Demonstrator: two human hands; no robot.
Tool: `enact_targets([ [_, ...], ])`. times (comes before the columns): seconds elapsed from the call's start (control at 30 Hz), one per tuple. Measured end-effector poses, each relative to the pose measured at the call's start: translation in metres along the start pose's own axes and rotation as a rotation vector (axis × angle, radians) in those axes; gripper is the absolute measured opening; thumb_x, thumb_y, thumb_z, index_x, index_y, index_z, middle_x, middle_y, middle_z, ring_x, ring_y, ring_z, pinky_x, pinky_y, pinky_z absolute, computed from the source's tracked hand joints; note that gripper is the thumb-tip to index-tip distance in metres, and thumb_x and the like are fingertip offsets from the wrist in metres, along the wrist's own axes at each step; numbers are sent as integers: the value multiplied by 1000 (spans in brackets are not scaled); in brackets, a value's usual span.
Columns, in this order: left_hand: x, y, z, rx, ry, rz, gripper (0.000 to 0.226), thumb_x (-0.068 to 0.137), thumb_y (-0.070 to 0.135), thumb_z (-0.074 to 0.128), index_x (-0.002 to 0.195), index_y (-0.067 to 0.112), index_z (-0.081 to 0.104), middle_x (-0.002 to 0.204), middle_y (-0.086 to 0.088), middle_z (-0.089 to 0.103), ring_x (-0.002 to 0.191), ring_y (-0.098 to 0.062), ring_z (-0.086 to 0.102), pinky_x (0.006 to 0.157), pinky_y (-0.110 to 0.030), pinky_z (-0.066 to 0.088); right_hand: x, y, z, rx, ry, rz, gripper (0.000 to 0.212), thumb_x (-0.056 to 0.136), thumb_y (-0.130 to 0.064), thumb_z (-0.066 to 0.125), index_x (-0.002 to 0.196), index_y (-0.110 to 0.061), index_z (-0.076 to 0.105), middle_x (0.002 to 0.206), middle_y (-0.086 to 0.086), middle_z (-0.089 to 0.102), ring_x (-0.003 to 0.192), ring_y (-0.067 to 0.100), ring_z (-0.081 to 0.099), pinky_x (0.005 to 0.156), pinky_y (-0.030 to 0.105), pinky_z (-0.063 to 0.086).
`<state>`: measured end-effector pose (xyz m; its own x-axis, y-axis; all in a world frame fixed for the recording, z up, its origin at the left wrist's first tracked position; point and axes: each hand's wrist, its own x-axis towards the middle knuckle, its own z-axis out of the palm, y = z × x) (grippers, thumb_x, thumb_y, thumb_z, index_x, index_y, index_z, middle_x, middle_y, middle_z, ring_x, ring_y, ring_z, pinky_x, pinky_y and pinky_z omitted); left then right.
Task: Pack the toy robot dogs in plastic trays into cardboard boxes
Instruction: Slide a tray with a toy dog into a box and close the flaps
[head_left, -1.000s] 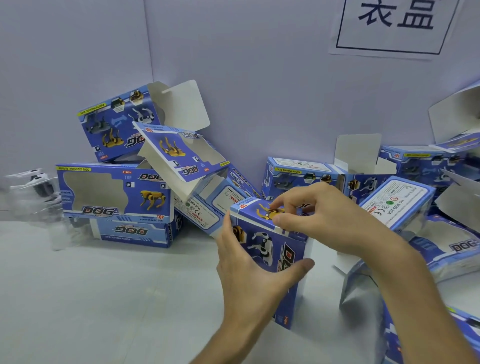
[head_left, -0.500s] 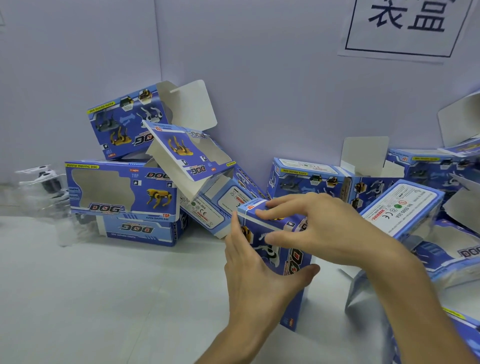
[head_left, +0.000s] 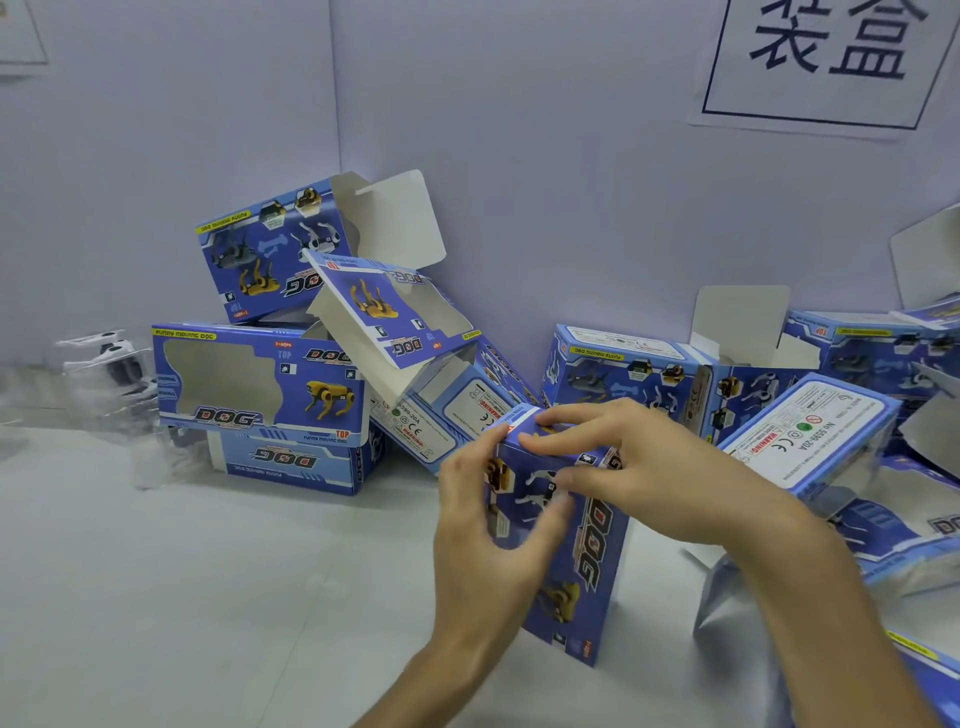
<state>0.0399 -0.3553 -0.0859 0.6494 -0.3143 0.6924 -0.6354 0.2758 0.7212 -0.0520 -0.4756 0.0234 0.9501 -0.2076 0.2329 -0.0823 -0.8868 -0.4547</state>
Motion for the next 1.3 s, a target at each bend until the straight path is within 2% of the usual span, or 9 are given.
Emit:
enact_targets([
  [0.07, 13, -6, -13, 100, 19, 103, 40, 86, 33, 68, 125, 34, 60, 127, 7, 49, 124, -13, 51, 95, -27, 49, 0, 7, 2, 91, 25, -37, 42, 95, -18, 66, 116, -55, 65, 134, -32, 54, 128, -11, 44, 101, 25, 44],
  [0.13, 28, -12, -25, 193, 11, 168, 31, 87, 24, 67, 116, 35, 66, 127, 5, 46, 127, -13, 47, 101, -32, 45, 1, 17, 8, 232, 142, -43, 39, 91, -11, 70, 113, -43, 73, 128, -26, 63, 122, -8, 52, 96, 25, 51],
  [0.3, 46, -20, -38, 358, -87, 256, 35, 86, 21, 66, 120, 28, 69, 137, 11, 55, 134, -10, 44, 103, -44, 47, 11, 44, 25, 398, 469, 61, 34, 82, -24, 80, 113, -37, 72, 127, -14, 62, 119, 4, 57, 83, 25, 58],
  [0.43, 43, -20, -35, 328, -172, 290, 40, 87, 22, 67, 125, 33, 60, 134, 27, 54, 136, -7, 43, 104, -46, 46, 21, 44, 45, 895, 535, 143, 50, 84, -37, 68, 132, -33, 56, 130, -8, 59, 106, 7, 68, 71, 23, 58],
  [0.53, 46, -22, -37, 342, -201, 296, 44, 87, 24, 66, 128, 36, 57, 133, 34, 50, 132, -4, 42, 103, -41, 45, 30, 44, 62, 1041, 580, 270, 45, 92, -36, 66, 135, -32, 52, 130, -2, 63, 110, 15, 67, 86, 34, 58],
  [0.6, 48, -23, -38, 370, -205, 312, 43, 87, 26, 66, 129, 33, 58, 133, 32, 50, 129, -3, 42, 102, -42, 46, 34, 43, 68, 1155, 569, 324, 40, 94, -34, 64, 133, -32, 53, 116, 2, 72, 100, 18, 72, 79, 35, 59],
  [0.87, 47, -23, -36, 405, -189, 311, 32, 86, 28, 66, 118, 33, 64, 128, 34, 51, 126, -2, 43, 100, -37, 39, 37, 41, 68, 1147, 644, 316, 30, 98, -17, 58, 125, -29, 56, 100, 0, 74, 76, 10, 73, 58, 24, 56],
  [1.13, 46, -27, -36, 400, -184, 300, 37, 86, 27, 66, 123, 32, 62, 131, 30, 51, 126, -6, 45, 100, -33, 36, 39, 43, 73, 1234, 666, 335, 27, 102, -31, 45, 121, -31, 63, 101, -2, 76, 92, 17, 73, 79, 38, 57],
  [1.3, 47, -27, -36, 394, -184, 292, 34, 87, 28, 66, 121, 28, 65, 130, 26, 55, 125, -8, 46, 101, -40, 40, 40, 49, 70, 1104, 659, 339, 25, 104, -25, 40, 113, -36, 62, 96, -5, 74, 78, 7, 73, 59, 24, 58],
])
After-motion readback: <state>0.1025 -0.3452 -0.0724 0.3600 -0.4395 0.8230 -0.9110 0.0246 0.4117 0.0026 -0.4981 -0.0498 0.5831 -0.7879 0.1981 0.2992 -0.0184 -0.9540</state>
